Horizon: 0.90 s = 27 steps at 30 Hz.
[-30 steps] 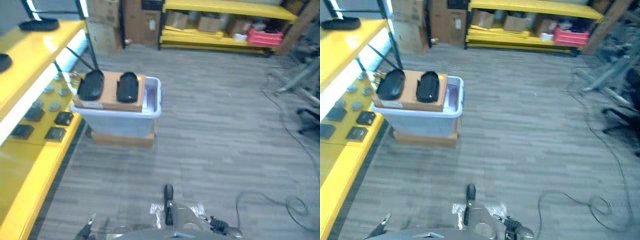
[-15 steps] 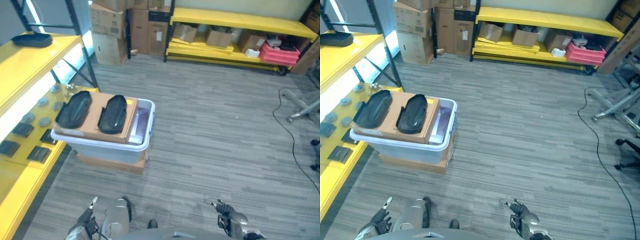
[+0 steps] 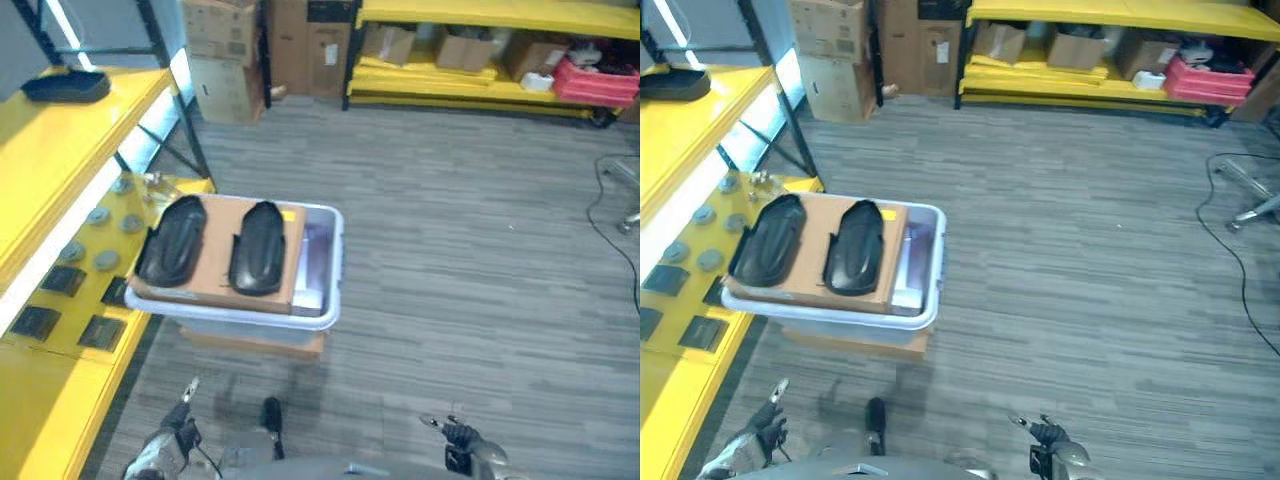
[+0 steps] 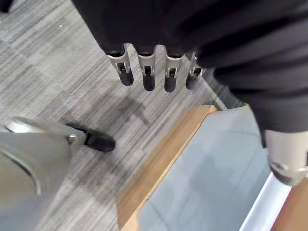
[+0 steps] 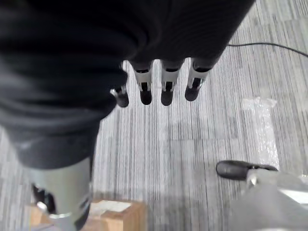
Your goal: Move parts from the plastic box to the shelf.
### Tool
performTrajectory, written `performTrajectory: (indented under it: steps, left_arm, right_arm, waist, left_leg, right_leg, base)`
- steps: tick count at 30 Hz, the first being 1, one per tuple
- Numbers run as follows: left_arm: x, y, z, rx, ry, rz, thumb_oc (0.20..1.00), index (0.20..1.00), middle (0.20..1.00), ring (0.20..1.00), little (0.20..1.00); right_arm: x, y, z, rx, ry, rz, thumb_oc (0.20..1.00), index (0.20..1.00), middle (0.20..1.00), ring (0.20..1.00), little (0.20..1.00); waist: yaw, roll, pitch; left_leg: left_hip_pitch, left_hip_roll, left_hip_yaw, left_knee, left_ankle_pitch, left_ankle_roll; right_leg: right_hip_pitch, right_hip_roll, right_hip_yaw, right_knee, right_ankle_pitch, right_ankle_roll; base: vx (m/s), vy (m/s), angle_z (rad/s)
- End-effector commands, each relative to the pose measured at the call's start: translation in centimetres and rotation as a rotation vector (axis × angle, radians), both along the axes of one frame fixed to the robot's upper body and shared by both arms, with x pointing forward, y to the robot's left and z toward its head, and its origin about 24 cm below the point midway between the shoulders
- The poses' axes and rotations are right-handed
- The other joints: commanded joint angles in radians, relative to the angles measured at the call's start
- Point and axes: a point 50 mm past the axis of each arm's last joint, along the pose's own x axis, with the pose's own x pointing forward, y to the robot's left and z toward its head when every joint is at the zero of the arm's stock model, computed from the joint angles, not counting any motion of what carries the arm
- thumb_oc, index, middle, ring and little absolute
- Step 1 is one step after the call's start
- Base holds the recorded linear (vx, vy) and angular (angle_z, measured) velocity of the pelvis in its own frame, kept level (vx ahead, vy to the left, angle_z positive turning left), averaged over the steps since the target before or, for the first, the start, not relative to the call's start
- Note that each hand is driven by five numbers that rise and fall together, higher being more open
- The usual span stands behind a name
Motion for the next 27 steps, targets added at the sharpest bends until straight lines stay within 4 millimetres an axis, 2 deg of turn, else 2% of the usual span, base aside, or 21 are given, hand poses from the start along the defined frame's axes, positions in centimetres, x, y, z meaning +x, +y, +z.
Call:
performTrajectory:
  steps: [1,6,7,9,10,11,15,19,23,24,27]
  left_arm:
    - [-0.7,0.8,0.0,0.057,0.027,-0.059,1.0,1.0,1.0,1.0,1.0]
    - [0.5,-0.2,0.1,0.062,0.035,-0.212,1.0,1.0,1.0,1.0,1.0]
    - [0.3,-0.2,0.1,0.08,0.054,-0.276,1.0,1.0,1.0,1.0,1.0]
    - [0.1,-0.4,0.0,0.085,0.065,-0.295,1.0,1.0,1.0,1.0,1.0]
    - [0.4,-0.2,0.1,0.088,0.055,-0.271,1.0,1.0,1.0,1.0,1.0]
    - [0.1,0.0,0.1,0.094,0.051,-0.246,1.0,1.0,1.0,1.0,1.0]
    - [-0.8,0.3,-0.1,0.114,0.078,-0.273,1.0,1.0,1.0,1.0,1.0]
    - [-1.1,0.5,-0.2,0.121,0.092,-0.282,1.0,1.0,1.0,1.0,1.0]
    - [-1.5,0.8,-0.2,0.132,0.09,-0.283,1.0,1.0,1.0,1.0,1.0]
    - [-1.8,0.9,-0.2,0.144,0.086,-0.276,1.0,1.0,1.0,1.0,1.0]
    - [-2.1,0.8,-0.2,0.143,0.076,-0.263,1.0,1.0,1.0,1.0,1.0]
  right_arm:
    - [0.4,-0.9,0.6,-0.037,-0.038,-0.009,1.0,1.0,1.0,1.0,1.0]
    - [0.7,-0.4,0.4,-0.02,-0.044,-0.027,1.0,1.0,1.0,1.0,1.0]
    - [1.1,-0.2,0.5,-0.012,-0.058,-0.028,1.0,1.0,1.0,1.0,1.0]
    - [2.2,0.3,0.8,-0.008,-0.073,-0.003,1.0,1.0,1.0,1.0,1.0]
    - [2.7,0.5,1.0,-0.008,-0.082,0.031,1.0,1.0,1.0,1.0,1.0]
    - [2.6,0.7,0.9,-0.005,-0.08,0.051,1.0,1.0,1.0,1.0,1.0]
    - [1.4,0.2,0.4,-0.005,-0.065,0.003,1.0,1.0,1.0,1.0,1.0]
    - [1.1,0.0,0.4,-0.009,-0.06,-0.023,1.0,1.0,1.0,1.0,1.0]
    - [0.6,-0.3,0.4,-0.005,-0.056,-0.032,1.0,1.0,1.0,1.0,1.0]
    - [0.7,-0.5,0.6,-0.007,-0.06,-0.025,1.0,1.0,1.0,1.0,1.0]
    - [0.9,-0.9,0.8,-0.022,-0.065,-0.03,1.0,1.0,1.0,1.0,1.0]
  waist:
    - [0.021,0.01,-0.02]
    - [0.039,0.015,-0.023]
    - [0.043,0.017,-0.025]
    - [0.035,0.027,-0.021]
    - [0.029,0.025,-0.016]
    - [0.022,0.01,-0.01]
    - [0.038,-0.019,-0.021]
    - [0.043,-0.028,-0.035]
    - [0.037,-0.026,-0.036]
    - [0.033,-0.025,-0.028]
    - [0.037,-0.028,-0.013]
  left_leg:
    - [-0.067,0.025,-0.047,0.111,-0.086,-0.048]
    - [-0.084,-0.018,-0.029,0.16,-0.13,0.011]
    - [-0.085,-0.029,-0.021,0.161,-0.136,0.028]
    - [-0.059,-0.034,-0.022,0.134,-0.136,0.037]
    - [-0.053,-0.032,-0.016,0.122,-0.133,0.024]
    - [-0.053,-0.033,-0.011,0.127,-0.145,0.017]
    - [-0.044,-0.004,-0.023,0.113,-0.137,0.003]
    - [-0.037,0.01,-0.019,0.081,-0.126,-0.01]
    - [-0.027,0.034,-0.007,0.069,-0.123,-0.025]
    - [-0.039,0.047,-0.007,0.098,-0.128,-0.039]
    - [-0.074,0.05,-0.041,0.172,-0.141,-0.048]
  right_leg:
    - [-0.114,-0.038,0.01,-0.084,0.194,0.039]
    - [-0.143,-0.091,0.031,-0.008,0.192,0.063]
    - [-0.163,-0.098,0.032,0.049,0.208,0.065]
    - [-0.235,-0.083,0.033,0.11,0.239,0.06]
    - [-0.264,-0.078,0.028,0.041,0.262,0.066]
    - [-0.279,-0.078,0.038,-0.046,0.297,0.085]
    - [-0.238,-0.051,0.033,-0.12,0.305,0.087]
    - [-0.217,-0.04,0.015,-0.15,0.301,0.085]
    - [-0.204,-0.022,0.0,-0.15,0.274,0.066]
    - [-0.198,-0.007,-0.005,-0.151,0.256,0.046]
    - [-0.198,-0.002,0.008,-0.146,0.251,0.03]
  base:
    - [0.07,0.252,0.02]
    - [0.05,0.199,0.05]
    - [0.07,0.226,0.11]
    - [0.03,0.112,-0.17]
    - [0.02,-0.124,-0.33]
    - [0.08,-0.255,-0.13]
    - [0.1,-0.27,0.34]
    - [0.04,-0.144,0.33]
    - [0.02,-0.157,0.04]
    - [-0.01,-0.131,0.09]
    - [-0.02,-0.076,0.08]
